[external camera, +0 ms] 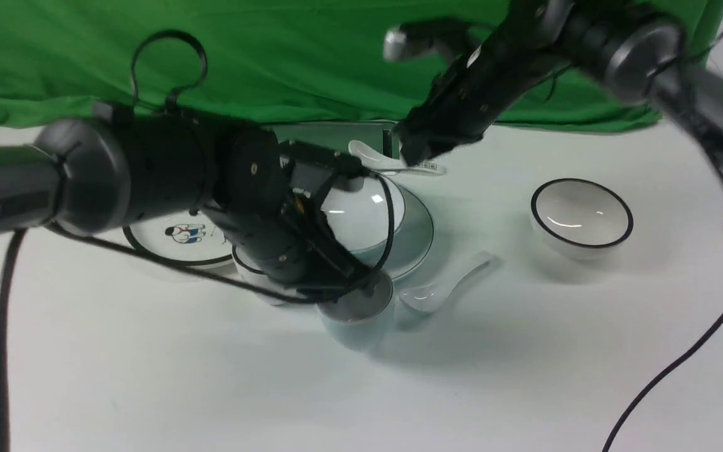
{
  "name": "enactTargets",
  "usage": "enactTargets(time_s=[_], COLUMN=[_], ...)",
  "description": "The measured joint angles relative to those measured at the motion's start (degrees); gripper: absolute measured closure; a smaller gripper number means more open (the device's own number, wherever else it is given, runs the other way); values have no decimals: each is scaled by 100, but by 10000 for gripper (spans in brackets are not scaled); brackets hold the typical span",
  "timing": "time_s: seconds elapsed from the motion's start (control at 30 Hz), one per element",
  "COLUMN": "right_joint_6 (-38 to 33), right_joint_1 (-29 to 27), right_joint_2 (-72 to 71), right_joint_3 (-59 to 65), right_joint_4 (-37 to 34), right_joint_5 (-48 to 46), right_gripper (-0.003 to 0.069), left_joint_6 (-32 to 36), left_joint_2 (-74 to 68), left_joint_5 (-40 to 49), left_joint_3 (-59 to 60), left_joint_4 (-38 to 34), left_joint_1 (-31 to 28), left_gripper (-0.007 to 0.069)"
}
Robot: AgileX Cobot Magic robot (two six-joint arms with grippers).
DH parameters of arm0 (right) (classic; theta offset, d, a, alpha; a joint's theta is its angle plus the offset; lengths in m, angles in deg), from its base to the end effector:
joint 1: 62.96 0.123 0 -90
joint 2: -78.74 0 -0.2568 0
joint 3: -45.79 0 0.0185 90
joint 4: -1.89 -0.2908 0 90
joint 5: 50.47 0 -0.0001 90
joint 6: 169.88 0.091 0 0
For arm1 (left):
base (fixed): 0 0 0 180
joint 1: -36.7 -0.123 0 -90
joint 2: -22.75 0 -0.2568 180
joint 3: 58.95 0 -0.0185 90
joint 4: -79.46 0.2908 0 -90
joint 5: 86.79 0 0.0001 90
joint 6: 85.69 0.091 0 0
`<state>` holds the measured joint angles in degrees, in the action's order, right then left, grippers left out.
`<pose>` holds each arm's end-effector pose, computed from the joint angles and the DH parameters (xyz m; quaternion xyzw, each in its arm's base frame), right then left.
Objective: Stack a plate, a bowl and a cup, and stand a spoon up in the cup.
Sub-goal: Use the left arm to grab a blue teacup, then use the left arm to put the blue teacup into the blue rice bowl in the middle
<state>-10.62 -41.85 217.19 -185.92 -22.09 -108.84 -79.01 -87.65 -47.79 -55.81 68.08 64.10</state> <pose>0.4859 0.2214 0.2603 -0.2857 0.8898 0.2024 0.2926 0.3551 -0.1968 0.1848 0.2259 0.9418 -0.1201 0.2181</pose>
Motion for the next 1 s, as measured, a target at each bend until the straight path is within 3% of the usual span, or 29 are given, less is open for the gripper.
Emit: enactTargets(time_s=[0.27, 0.43, 0.7, 0.8, 1.0], right_joint_6=[43, 164, 587, 587, 548], right_joint_1=[-602, -716, -727, -732, -732], right_joint_2=[-794, -581, -386, -386, -386], right_joint_3=[-63, 48, 67, 67, 67], right_joint_4=[8, 15, 15, 15, 39], right_joint_5=[14, -115, -222, -265, -460], right_gripper=[390, 389, 389, 389, 367], left_joint_6=[45, 45, 121, 140, 151], left_joint_2=[-227, -1144, -1947, -2053, -2115], left_joint_5=[-33, 95, 179, 195, 292], left_joint_3=[-1539, -2305, -2924, -2959, -3045], left_joint_4=[411, 382, 292, 299, 299], left_joint_1=[-424, -735, -740, -740, -740], left_gripper=[622, 622, 608, 575, 382])
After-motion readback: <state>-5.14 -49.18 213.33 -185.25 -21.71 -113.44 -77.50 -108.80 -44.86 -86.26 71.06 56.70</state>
